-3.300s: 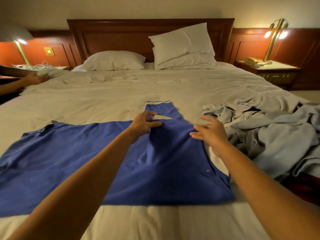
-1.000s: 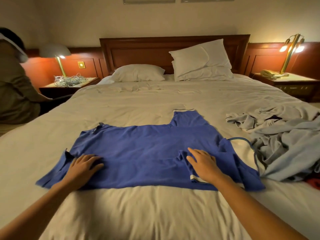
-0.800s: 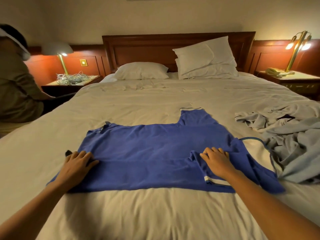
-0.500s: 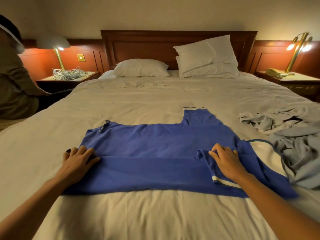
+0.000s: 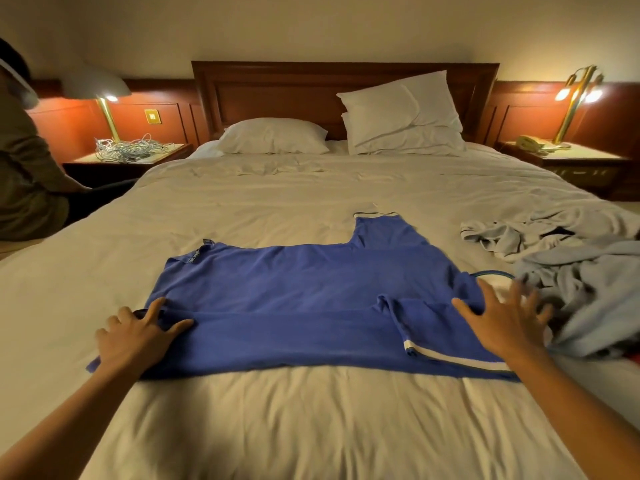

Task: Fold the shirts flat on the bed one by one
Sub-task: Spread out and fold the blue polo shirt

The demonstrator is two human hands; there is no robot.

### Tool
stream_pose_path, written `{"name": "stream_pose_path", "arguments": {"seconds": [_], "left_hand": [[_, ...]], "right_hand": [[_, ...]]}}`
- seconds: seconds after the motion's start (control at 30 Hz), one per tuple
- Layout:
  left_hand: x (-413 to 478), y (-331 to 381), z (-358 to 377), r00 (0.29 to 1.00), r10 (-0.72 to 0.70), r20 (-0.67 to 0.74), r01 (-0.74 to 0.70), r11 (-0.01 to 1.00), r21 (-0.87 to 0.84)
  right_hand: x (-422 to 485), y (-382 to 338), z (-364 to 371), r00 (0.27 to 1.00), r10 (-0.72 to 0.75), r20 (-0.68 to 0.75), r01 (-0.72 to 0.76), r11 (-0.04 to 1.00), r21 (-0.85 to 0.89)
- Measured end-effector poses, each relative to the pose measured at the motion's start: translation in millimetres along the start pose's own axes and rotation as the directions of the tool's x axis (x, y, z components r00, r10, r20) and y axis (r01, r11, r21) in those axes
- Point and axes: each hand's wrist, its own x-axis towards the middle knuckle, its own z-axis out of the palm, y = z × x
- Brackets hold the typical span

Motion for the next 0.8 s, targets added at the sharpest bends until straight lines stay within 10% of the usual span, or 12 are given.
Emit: {"name": "stream_pose_path", "arguments": {"seconds": [0.27,0.5,0.8], "left_hand": [[-7,12,-10,0.994,0.106,-0.01,-0.105,0.962,-0.252],[1,-16,-27,0.98,0.196,-0.025,-0.196,0.951,-0.241],[-8,-18,-22,0.985,0.169,0.018,-0.161,0.962,-0.222]], "right_hand": [[-23,-3,-1,0.991,0.016,0.131,-0.012,0.999,-0.03],[0,16,-24,0.97,-0.183,0.163,0.188,0.982,-0.017],[-28,-3,-7,0.988,-0.065,0.143,0.068,0.998,-0.013]]}}
